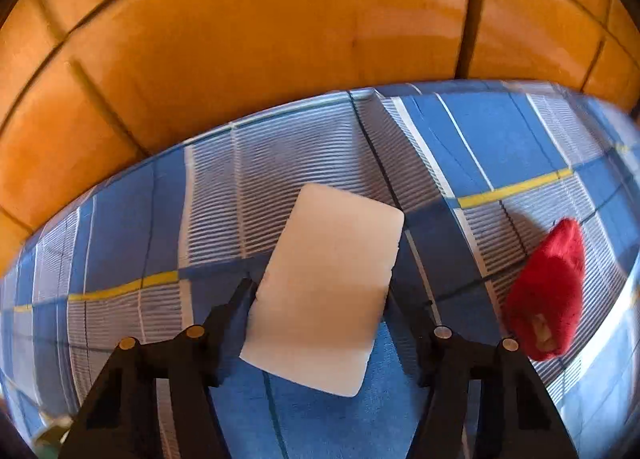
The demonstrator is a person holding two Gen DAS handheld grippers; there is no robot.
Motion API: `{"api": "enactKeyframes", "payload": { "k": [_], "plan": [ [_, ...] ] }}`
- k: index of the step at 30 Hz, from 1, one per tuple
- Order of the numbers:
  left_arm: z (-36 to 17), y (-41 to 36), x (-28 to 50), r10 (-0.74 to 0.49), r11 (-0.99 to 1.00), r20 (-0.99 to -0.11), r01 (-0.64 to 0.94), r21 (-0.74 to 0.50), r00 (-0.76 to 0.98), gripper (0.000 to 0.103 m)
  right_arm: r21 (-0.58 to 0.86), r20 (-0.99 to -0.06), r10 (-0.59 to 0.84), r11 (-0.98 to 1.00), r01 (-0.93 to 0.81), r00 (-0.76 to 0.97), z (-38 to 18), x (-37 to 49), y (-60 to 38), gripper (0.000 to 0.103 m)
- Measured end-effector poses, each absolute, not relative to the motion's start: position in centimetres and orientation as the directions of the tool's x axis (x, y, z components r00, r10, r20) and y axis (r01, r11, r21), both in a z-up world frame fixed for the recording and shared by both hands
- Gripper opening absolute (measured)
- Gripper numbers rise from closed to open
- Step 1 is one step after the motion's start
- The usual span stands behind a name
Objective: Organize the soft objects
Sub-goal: 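Grasp the white rectangular foam bar with the left gripper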
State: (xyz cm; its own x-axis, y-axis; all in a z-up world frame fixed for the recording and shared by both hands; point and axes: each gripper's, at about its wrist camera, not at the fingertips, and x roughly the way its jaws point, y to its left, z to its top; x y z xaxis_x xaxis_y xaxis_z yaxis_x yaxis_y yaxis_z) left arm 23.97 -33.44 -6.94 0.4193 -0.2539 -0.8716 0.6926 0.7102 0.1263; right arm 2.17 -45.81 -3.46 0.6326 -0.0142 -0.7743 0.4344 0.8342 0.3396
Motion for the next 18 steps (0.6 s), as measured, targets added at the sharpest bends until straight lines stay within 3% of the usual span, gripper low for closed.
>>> {"api": "enactKeyframes", "payload": {
  "k": [10,18],
  "plan": [
    [-2.4,-29.2,16.5,-0.291,0.780,-0.843,0.623,0.065,0.453,0.062,0.319,-0.769,-0.055,0.830,0.457,0.637,-3.3,1.8,-46.1,0.034],
    [-3.5,-26.1,5.1,-0.372,0.762,-0.808,0.647,0.015,0.457,0.062,0.358,-0.770,-0.034,0.803,0.476,0.637,-3.9,1.5,-47.0,0.034]
  ]
}}
